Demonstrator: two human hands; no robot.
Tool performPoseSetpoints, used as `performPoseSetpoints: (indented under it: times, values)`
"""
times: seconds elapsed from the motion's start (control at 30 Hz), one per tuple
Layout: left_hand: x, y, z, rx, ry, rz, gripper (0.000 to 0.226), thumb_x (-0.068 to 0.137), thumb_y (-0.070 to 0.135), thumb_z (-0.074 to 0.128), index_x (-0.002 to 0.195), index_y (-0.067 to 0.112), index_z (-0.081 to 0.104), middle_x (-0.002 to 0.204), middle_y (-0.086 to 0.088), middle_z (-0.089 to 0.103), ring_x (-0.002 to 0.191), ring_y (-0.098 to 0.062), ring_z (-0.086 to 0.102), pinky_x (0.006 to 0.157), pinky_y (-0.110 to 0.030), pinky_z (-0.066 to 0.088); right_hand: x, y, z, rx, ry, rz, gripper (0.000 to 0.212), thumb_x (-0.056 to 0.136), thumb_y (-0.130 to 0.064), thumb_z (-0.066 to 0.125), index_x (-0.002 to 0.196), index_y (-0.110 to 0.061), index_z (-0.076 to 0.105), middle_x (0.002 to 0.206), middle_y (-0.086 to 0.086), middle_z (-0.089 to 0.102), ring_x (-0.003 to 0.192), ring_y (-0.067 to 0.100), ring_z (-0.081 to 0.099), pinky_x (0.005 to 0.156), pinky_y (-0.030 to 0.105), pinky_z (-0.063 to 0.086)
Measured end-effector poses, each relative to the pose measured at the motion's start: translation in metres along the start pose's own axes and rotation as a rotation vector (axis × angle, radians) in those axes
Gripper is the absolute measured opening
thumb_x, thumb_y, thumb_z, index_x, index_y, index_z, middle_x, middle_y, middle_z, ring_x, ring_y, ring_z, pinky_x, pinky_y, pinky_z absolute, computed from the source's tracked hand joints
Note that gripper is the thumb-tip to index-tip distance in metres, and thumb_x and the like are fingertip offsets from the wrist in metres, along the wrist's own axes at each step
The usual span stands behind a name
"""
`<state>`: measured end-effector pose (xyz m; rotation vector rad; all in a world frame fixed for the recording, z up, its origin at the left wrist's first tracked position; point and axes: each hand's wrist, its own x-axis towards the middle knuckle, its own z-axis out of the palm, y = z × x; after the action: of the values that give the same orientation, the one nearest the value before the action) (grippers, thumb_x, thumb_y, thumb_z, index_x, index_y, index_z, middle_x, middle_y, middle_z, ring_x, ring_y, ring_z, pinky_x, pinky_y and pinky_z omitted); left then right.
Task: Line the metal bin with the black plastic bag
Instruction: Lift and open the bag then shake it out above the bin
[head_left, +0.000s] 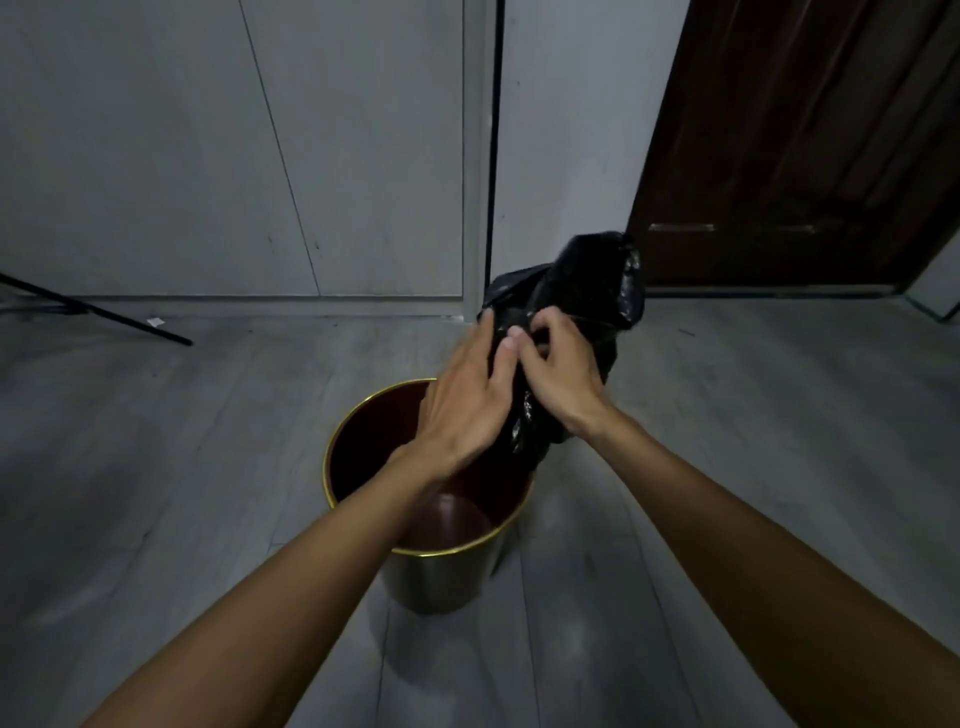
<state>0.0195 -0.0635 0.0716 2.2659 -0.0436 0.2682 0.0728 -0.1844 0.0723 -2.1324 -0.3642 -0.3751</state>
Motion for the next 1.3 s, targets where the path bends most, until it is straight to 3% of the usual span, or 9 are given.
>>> performPoseSetpoints:
  times: [0.1,0.27,0.4,0.53,0.7,0.83,0.93,1.07,1.3]
  values:
    - [0.012,-0.007,-0.02,-0.144,0.064,-0.076,0.062,0.092,0.062,0.03,0.146,0.032,0.035,0.144,-0.002,0.054,0.132,-0.021,0.049,0.111,-0.045,0.038,-0.007,-0.012,0.016,-0.044,-0.126,-0.155,0.008,0.091,-0.02,0.056,0.092,-0.013,0.053,0.1,0.004,0.054,0.088,0.016,0.054,0.076,0.031,0.044]
    - [0.01,-0.018,-0.024,-0.421,0.165,-0.326,0.029,0.079,0.048,0.061,0.1,0.028,0.066,0.093,0.007,0.073,0.094,-0.015,0.069,0.085,-0.035,0.055,-0.024,-0.02,0.042,0.001,-0.318,-0.158,0.05,0.08,-0.017,0.064,0.128,-0.008,0.054,0.133,0.005,0.051,0.119,0.016,0.053,0.101,0.03,0.045]
    - [0.005,-0.022,-0.019,-0.441,0.247,-0.382,0.026,0.091,0.033,0.051,0.101,0.018,0.069,0.095,-0.007,0.074,0.093,-0.025,0.068,0.09,-0.047,0.054,-0.034,-0.017,0.049,0.06,-0.334,-0.154,0.057,0.074,-0.014,0.071,0.128,-0.008,0.055,0.134,0.003,0.05,0.122,0.01,0.048,0.097,0.005,0.032]
    - [0.007,-0.024,-0.015,-0.385,0.27,-0.369,0.03,0.099,0.028,0.04,0.092,0.018,0.067,0.094,-0.008,0.071,0.094,-0.028,0.065,0.091,-0.048,0.051,-0.034,-0.016,0.049,0.103,-0.282,-0.133,0.032,0.076,-0.012,0.071,0.107,-0.01,0.065,0.126,-0.001,0.056,0.116,0.006,0.051,0.099,0.012,0.038]
    - [0.006,-0.033,-0.013,-0.425,0.275,-0.418,0.03,0.1,0.028,0.039,0.091,0.016,0.066,0.094,-0.009,0.07,0.096,-0.032,0.064,0.092,-0.049,0.05,-0.025,-0.02,0.051,0.276,-0.108,0.205,0.018,0.081,-0.015,0.066,0.09,-0.03,0.069,0.106,-0.007,0.064,0.087,-0.007,0.061,0.067,0.0,0.043]
    - [0.008,-0.038,-0.017,-0.618,0.265,-0.468,0.022,0.095,0.02,0.053,0.108,0.013,0.07,0.101,-0.011,0.075,0.096,-0.028,0.07,0.093,-0.046,0.054,-0.008,-0.024,0.052,0.439,-0.063,0.582,0.052,0.074,-0.025,0.075,0.121,-0.022,0.053,0.11,0.003,0.066,0.097,0.018,0.066,0.086,0.032,0.055]
    - [0.006,-0.044,-0.019,-0.741,0.194,-0.525,0.02,0.083,0.005,0.065,0.099,0.016,0.071,0.083,-0.009,0.078,0.079,-0.025,0.075,0.071,-0.033,0.061,-0.002,-0.027,0.051,0.577,-0.105,0.764,0.073,0.071,-0.018,0.08,0.133,-0.005,0.044,0.106,0.014,0.069,0.086,0.025,0.07,0.082,0.04,0.06]
    - [0.002,-0.045,-0.023,-0.757,0.193,-0.494,0.032,0.072,-0.01,0.067,0.092,0.014,0.071,0.08,-0.012,0.077,0.073,-0.025,0.075,0.06,-0.027,0.059,-0.003,-0.028,0.05,0.561,-0.156,0.809,0.035,0.069,-0.011,0.082,0.099,0.004,0.069,0.072,0.012,0.07,0.045,0.015,0.066,0.043,0.021,0.052]
    - [0.007,-0.051,-0.029,-0.605,0.323,-0.364,0.025,0.079,-0.005,0.069,0.093,0.015,0.075,0.083,-0.006,0.077,0.077,-0.019,0.074,0.073,-0.03,0.059,-0.006,-0.034,0.043,0.421,-0.285,0.78,0.016,0.075,-0.014,0.08,0.088,-0.008,0.073,0.068,0.007,0.07,0.047,0.012,0.063,0.04,0.018,0.048]
